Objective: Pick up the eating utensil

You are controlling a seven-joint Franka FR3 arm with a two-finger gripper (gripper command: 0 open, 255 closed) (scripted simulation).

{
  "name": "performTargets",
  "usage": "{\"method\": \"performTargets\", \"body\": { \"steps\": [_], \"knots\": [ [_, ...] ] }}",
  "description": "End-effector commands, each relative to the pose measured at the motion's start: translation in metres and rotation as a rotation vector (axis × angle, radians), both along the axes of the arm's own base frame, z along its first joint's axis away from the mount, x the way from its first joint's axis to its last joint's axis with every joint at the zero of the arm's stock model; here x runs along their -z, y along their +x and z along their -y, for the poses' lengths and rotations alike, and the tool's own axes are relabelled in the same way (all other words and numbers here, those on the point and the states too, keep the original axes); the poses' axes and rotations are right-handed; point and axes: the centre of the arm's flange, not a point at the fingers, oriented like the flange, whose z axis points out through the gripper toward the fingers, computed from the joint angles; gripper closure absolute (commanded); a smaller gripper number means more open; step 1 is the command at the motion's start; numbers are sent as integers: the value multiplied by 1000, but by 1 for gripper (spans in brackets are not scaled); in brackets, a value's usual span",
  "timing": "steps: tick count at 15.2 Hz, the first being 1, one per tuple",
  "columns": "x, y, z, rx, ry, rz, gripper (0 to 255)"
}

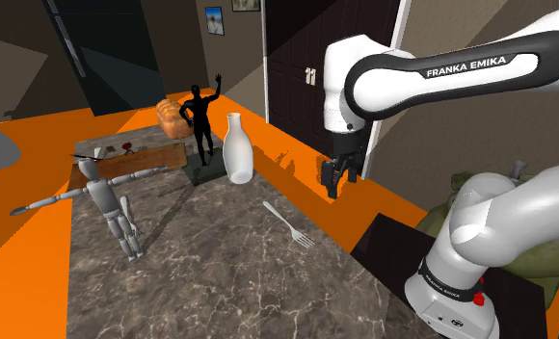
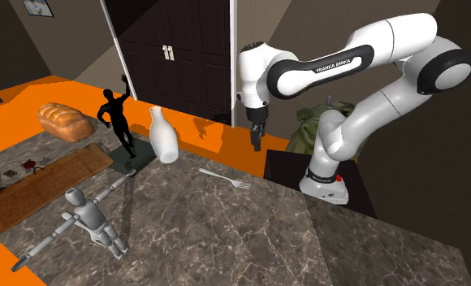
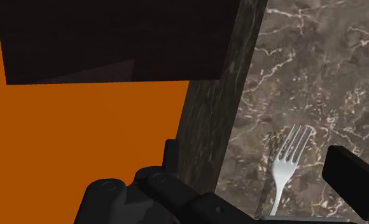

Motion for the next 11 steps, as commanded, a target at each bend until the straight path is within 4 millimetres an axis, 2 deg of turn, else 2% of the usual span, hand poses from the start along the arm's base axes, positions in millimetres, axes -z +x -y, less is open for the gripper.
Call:
{"method": "performTargets", "body": {
  "steps": [1, 11],
  "knots": [
    [17, 12, -15, 37, -9, 15, 0],
    [103, 66, -91, 204, -54, 76, 0]
  ]
}}
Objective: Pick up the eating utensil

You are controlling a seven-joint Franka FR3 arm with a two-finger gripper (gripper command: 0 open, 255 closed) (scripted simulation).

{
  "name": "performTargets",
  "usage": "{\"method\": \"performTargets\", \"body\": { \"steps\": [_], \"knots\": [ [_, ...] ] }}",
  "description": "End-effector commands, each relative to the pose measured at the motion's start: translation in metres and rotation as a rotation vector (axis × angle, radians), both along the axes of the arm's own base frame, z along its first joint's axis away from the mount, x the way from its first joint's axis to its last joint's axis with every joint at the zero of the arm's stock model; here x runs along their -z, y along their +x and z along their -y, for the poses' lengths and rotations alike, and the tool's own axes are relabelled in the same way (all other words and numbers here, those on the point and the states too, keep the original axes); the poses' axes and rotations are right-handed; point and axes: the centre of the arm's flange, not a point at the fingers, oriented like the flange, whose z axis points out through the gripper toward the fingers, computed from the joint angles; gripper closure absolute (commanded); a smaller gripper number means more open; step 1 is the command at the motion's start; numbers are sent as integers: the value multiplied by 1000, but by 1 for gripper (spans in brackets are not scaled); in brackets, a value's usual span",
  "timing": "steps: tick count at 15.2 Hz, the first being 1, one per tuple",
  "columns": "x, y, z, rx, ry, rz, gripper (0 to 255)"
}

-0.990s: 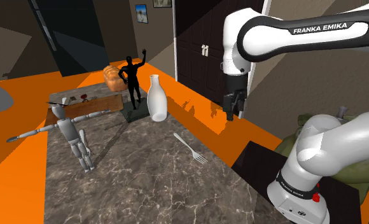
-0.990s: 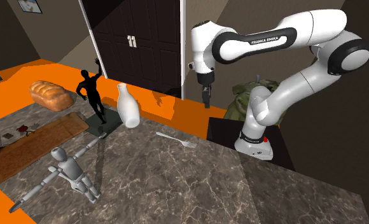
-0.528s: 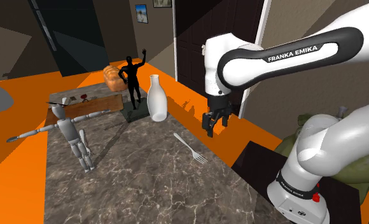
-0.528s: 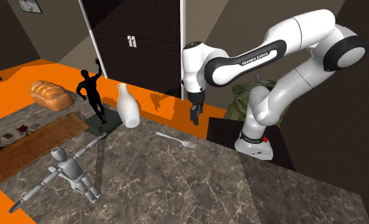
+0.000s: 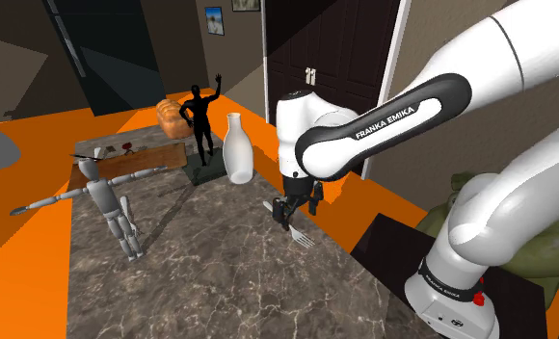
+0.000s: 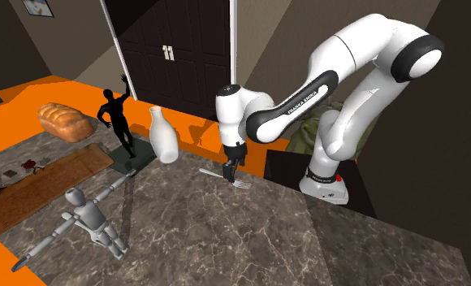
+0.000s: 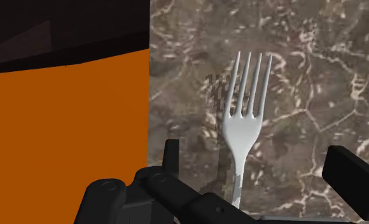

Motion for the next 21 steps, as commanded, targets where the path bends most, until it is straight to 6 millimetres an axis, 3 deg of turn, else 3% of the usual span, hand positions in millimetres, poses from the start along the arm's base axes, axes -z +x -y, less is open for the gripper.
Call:
{"method": "performTargets", "body": {
  "steps": [1, 9, 10, 18, 21],
  "knots": [
    [13, 5, -4, 19, -2, 8, 0],
    [47, 5, -4, 19, -2, 8, 0],
    [47, 5, -4, 18, -2, 8, 255],
    [51, 8, -4, 18, -2, 8, 255],
    [37, 5, -4, 19, -2, 8, 255]
  ]
}}
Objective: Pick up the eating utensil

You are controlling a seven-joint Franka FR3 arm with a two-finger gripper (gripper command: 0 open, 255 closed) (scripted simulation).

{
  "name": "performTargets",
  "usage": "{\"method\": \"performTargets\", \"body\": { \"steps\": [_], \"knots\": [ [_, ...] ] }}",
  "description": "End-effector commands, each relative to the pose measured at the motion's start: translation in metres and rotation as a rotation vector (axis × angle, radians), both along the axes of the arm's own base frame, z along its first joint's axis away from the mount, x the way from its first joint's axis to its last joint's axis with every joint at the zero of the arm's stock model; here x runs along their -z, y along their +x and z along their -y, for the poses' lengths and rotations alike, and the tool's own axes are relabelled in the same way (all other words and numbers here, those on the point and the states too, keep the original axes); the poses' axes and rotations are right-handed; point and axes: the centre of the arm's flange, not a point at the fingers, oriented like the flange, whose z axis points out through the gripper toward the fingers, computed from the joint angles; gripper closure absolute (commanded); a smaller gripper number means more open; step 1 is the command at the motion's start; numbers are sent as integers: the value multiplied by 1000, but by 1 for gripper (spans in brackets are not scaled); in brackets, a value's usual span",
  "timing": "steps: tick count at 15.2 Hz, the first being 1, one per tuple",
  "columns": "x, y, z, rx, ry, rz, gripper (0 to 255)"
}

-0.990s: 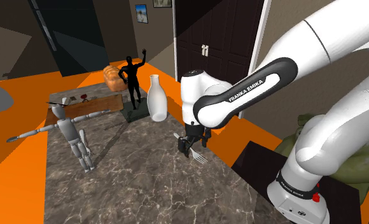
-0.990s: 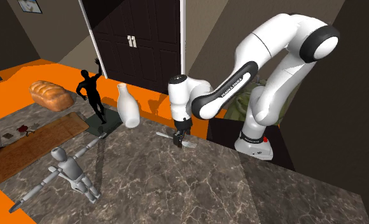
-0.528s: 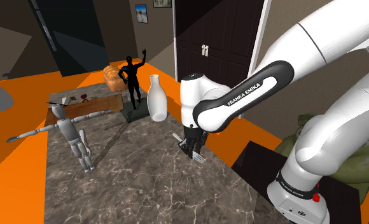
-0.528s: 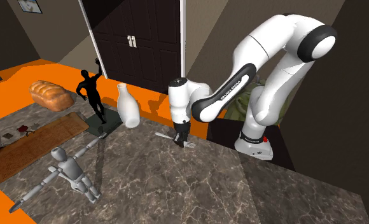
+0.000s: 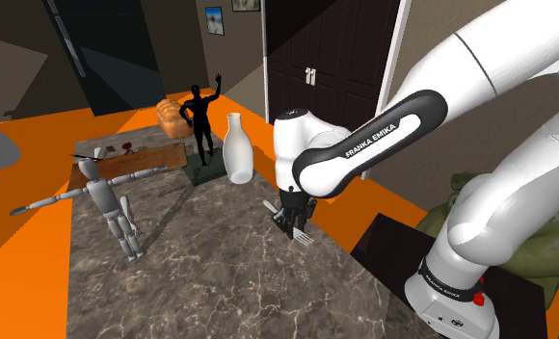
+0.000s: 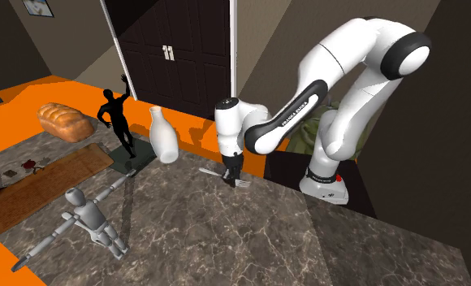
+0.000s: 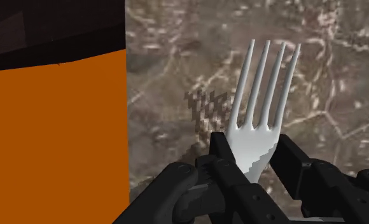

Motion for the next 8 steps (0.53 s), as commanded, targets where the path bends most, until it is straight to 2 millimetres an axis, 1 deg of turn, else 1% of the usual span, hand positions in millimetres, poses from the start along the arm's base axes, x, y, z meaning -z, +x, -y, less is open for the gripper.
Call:
{"method": "performTargets", "body": {
  "steps": [1, 8],
  "knots": [
    [-7, -1, 1, 2, -1, -5, 255],
    [-44, -1, 1, 2, -1, -5, 255]
  ]
}}
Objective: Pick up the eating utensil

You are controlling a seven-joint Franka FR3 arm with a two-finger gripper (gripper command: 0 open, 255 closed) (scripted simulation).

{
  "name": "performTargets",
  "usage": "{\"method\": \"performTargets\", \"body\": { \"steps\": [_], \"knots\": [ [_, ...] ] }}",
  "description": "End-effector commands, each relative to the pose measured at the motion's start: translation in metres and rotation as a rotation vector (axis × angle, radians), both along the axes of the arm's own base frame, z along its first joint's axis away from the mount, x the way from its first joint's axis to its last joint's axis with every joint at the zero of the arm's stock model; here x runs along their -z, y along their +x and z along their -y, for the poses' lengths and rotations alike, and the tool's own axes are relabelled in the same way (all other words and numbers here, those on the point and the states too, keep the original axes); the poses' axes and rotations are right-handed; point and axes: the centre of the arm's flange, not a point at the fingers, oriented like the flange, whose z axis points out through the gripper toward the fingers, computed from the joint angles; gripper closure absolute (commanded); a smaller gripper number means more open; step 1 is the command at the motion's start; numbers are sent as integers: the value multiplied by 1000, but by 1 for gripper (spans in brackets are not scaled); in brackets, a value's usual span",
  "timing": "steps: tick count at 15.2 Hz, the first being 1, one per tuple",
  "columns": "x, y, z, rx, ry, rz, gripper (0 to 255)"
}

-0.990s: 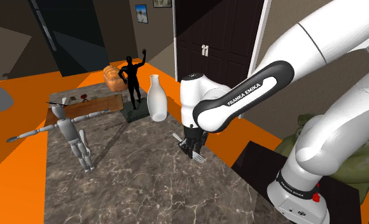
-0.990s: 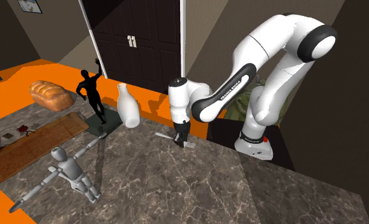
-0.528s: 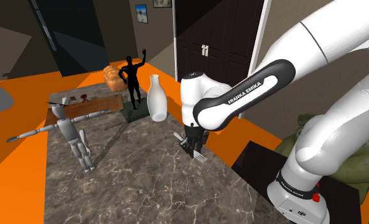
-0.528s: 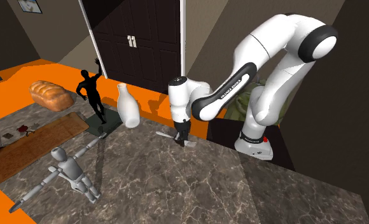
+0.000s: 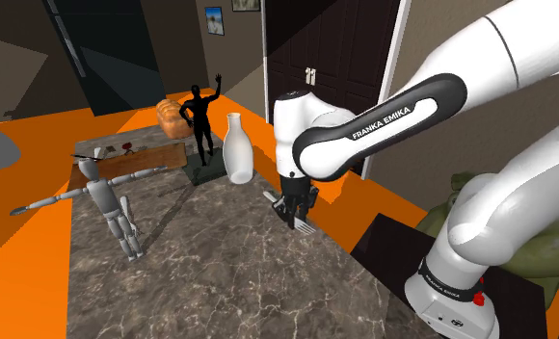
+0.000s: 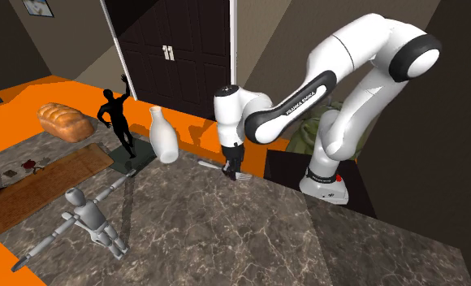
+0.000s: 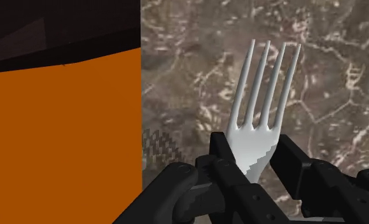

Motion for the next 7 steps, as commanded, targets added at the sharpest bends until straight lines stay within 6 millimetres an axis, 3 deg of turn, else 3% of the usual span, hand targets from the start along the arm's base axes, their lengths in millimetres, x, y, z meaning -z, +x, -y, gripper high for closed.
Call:
{"method": "performTargets", "body": {
  "steps": [1, 5, 7],
  "knots": [
    [-11, 0, 0, 0, 0, -1, 255],
    [-32, 0, 0, 0, 0, -1, 255],
    [-32, 0, 0, 0, 0, -1, 255]
  ]
}}
